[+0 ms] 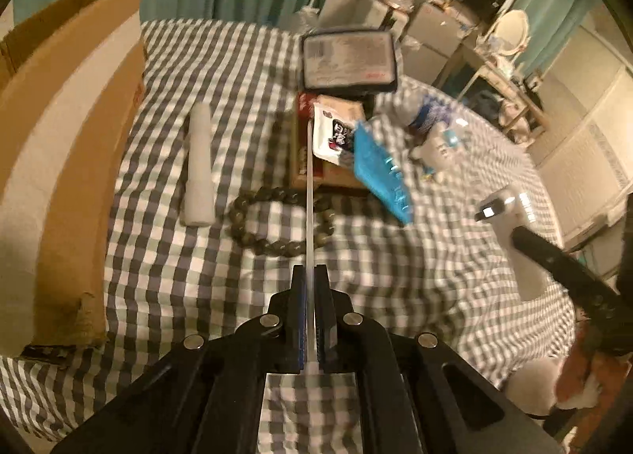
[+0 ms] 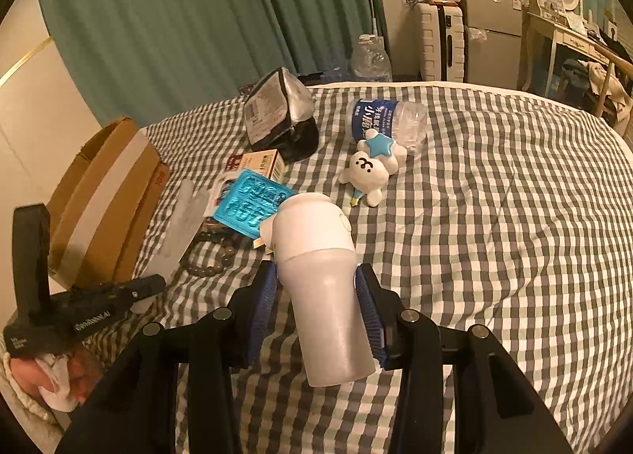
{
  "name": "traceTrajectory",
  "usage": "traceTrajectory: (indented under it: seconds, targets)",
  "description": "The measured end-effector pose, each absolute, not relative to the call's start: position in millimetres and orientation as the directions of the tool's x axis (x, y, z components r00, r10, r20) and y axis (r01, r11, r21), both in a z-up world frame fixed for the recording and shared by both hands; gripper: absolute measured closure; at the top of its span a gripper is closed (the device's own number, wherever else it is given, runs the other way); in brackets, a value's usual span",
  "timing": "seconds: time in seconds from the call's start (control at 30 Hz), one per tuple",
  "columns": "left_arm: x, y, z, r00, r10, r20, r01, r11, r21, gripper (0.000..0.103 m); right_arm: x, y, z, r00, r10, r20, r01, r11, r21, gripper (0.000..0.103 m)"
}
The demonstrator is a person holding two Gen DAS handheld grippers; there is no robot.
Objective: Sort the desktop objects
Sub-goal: 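Carry the roll-on bottle and white comb over the box and open both tools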
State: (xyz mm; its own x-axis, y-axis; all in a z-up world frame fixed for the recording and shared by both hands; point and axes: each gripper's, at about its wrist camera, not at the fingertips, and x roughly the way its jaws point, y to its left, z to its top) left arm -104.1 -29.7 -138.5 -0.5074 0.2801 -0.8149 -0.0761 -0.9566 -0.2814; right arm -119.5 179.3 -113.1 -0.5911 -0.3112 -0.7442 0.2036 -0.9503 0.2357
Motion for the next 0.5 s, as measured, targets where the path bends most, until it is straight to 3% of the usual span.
traceTrajectory:
  seconds: [0.5]
  targets:
    - [-86.2,-55.4,-39.1,-0.661,0.313,-0.682,-0.128,-0.943,-0.308,0.1,-86.7,141.3,-55.5,-0.642,-0.359,-0.678,0.283,-0.932,0.226,0.062]
